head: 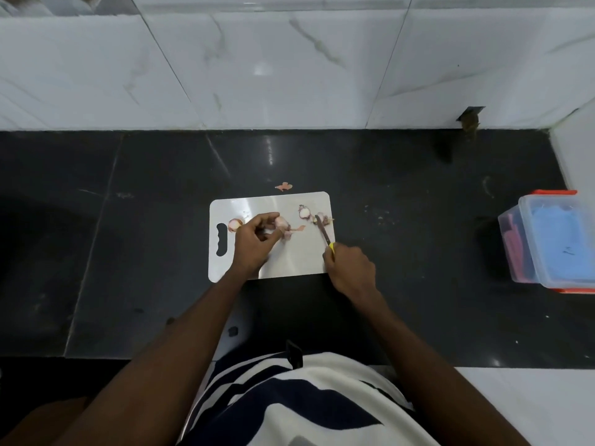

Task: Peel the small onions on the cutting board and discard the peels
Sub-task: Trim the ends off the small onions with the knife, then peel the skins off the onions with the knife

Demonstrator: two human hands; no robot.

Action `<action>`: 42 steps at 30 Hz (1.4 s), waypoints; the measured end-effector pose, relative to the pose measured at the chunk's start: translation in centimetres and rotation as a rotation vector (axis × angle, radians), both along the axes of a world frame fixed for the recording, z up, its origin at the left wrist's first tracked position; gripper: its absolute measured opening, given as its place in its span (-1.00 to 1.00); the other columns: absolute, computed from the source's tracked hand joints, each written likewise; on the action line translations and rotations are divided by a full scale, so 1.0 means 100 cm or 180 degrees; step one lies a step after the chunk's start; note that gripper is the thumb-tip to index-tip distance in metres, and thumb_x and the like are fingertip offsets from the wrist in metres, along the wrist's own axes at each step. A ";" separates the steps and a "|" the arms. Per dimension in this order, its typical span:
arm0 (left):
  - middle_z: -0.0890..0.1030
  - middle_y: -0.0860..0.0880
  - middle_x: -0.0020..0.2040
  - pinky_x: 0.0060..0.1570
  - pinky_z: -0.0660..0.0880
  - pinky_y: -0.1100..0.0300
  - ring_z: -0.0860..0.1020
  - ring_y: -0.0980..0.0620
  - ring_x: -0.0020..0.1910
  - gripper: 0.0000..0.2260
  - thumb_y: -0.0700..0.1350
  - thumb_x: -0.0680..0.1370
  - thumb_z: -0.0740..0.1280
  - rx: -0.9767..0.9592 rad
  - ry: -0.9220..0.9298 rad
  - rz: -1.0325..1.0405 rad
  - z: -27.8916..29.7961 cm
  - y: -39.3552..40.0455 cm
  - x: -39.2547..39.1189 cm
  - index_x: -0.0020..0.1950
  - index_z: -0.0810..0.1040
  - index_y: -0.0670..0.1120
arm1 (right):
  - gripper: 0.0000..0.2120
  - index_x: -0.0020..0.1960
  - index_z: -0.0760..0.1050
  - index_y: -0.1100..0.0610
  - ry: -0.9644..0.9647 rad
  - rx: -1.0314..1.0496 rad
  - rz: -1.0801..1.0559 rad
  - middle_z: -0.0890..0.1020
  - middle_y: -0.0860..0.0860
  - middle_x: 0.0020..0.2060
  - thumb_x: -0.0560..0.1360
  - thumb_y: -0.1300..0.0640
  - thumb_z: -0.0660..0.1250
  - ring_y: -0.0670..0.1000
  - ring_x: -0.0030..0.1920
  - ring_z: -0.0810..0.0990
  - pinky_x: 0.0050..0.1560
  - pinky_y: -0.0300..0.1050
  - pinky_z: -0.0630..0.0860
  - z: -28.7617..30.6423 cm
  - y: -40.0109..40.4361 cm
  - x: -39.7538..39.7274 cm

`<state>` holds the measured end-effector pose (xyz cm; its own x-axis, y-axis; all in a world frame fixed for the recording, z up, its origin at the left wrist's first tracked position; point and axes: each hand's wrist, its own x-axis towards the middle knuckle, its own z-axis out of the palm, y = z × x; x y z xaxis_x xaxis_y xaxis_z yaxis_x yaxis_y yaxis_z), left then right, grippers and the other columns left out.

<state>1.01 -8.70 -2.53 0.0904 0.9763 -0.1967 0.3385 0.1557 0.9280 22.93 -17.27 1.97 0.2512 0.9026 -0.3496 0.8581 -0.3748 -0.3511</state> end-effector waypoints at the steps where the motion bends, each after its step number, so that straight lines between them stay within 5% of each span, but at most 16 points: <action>1: 0.77 0.07 0.11 0.15 0.65 0.25 0.71 0.17 0.09 -0.67 -0.18 0.59 0.58 -0.0009 -0.0032 0.0032 0.001 0.000 0.001 0.35 0.69 -0.07 | -0.65 -0.05 0.44 0.10 -0.0021 0.0036 0.0021 0.54 0.05 -0.21 0.72 -0.11 0.07 0.20 -0.15 0.62 -0.13 0.03 0.47 -0.001 0.000 0.001; 9: 0.74 0.13 0.21 0.26 0.69 0.01 0.69 0.04 0.20 -0.63 -0.12 0.58 0.59 0.0037 0.0116 -0.0068 0.007 -0.004 0.005 0.36 0.68 0.07 | -0.65 -0.02 0.48 0.06 -0.0137 0.0113 0.0242 0.52 -0.01 -0.28 0.72 -0.15 0.09 0.09 -0.22 0.59 -0.16 -0.01 0.47 -0.004 0.004 0.002; 15: 0.69 0.10 0.20 -0.09 0.57 0.26 0.62 0.09 0.07 -0.61 0.09 0.54 0.51 0.0953 0.1324 -0.1418 0.030 0.010 0.022 0.37 0.67 0.14 | -0.66 0.03 0.53 0.05 -0.0472 0.0188 0.0438 0.47 -0.01 -0.29 0.71 -0.15 0.11 0.09 -0.30 0.48 -0.23 -0.06 0.36 0.001 0.010 0.000; 18: 0.68 0.06 0.21 -0.15 0.47 0.35 0.58 0.10 0.03 -0.61 0.15 0.54 0.46 0.1021 0.1665 -0.1527 0.035 0.021 0.035 0.36 0.70 0.12 | -0.64 0.10 0.55 0.04 -0.0594 0.0223 0.0530 0.48 0.01 -0.25 0.72 -0.17 0.09 0.10 -0.28 0.50 -0.23 -0.07 0.38 0.008 0.012 -0.001; 22: 0.71 0.13 0.22 -0.13 0.65 0.20 0.63 0.08 -0.04 -0.59 0.18 0.53 0.50 0.0888 0.1598 -0.1439 0.040 0.031 0.039 0.37 0.68 0.16 | -0.62 0.11 0.56 0.05 -0.0540 0.0229 0.0468 0.49 0.01 -0.27 0.70 -0.17 0.09 0.14 -0.24 0.64 -0.22 -0.05 0.47 0.009 0.009 0.002; 26: 0.70 0.17 0.17 -0.15 0.59 0.37 0.68 0.08 -0.04 -0.45 0.06 0.55 0.57 0.0585 0.1222 -0.1279 0.043 0.031 0.034 0.53 0.56 0.11 | -0.63 0.13 0.53 0.03 -0.0452 0.0175 0.0382 0.52 -0.01 -0.26 0.71 -0.19 0.07 0.09 -0.26 0.60 -0.24 -0.05 0.45 0.007 0.000 0.008; 32: 0.75 0.04 0.09 -0.05 0.61 0.35 0.67 0.18 -0.04 -0.66 -0.16 0.60 0.56 0.0074 0.0338 -0.0084 0.035 0.011 0.004 0.37 0.69 0.01 | -0.75 0.08 0.37 0.07 -0.0084 0.0213 -0.0391 0.52 0.04 -0.22 0.72 -0.11 0.09 0.17 -0.23 0.55 -0.18 0.04 0.44 0.003 0.002 0.024; 35: 0.71 -0.14 -0.01 0.01 0.71 0.05 0.67 0.18 -0.10 -0.71 -0.13 0.62 0.56 -0.0451 -0.0435 0.0309 0.043 0.000 -0.008 0.34 0.71 -0.05 | -0.75 0.13 0.41 0.12 -0.0036 0.0134 -0.0505 0.59 0.10 -0.15 0.72 -0.05 0.11 0.19 -0.18 0.59 -0.17 0.05 0.48 -0.002 0.007 0.029; 38: 0.69 -0.27 0.17 0.09 0.70 -0.17 0.69 0.04 0.04 -0.68 -0.03 0.57 0.61 -0.0632 -0.0771 0.0477 0.045 -0.008 -0.014 0.31 0.73 -0.01 | -0.75 0.11 0.44 0.15 0.0042 0.0135 -0.0598 0.62 0.14 -0.15 0.72 -0.02 0.14 0.20 -0.19 0.62 -0.19 0.04 0.52 -0.008 0.011 0.030; 42: 0.70 -0.19 0.30 0.03 0.65 0.10 0.65 -0.09 0.18 -0.70 -0.13 0.54 0.60 -0.1163 -0.1718 0.0956 0.051 -0.014 -0.009 0.26 0.72 -0.07 | -0.80 0.04 0.49 0.21 0.0848 0.0278 -0.0648 0.63 0.11 -0.22 0.72 0.10 0.21 -0.01 -0.36 0.58 -0.29 -0.02 0.54 -0.004 0.016 0.018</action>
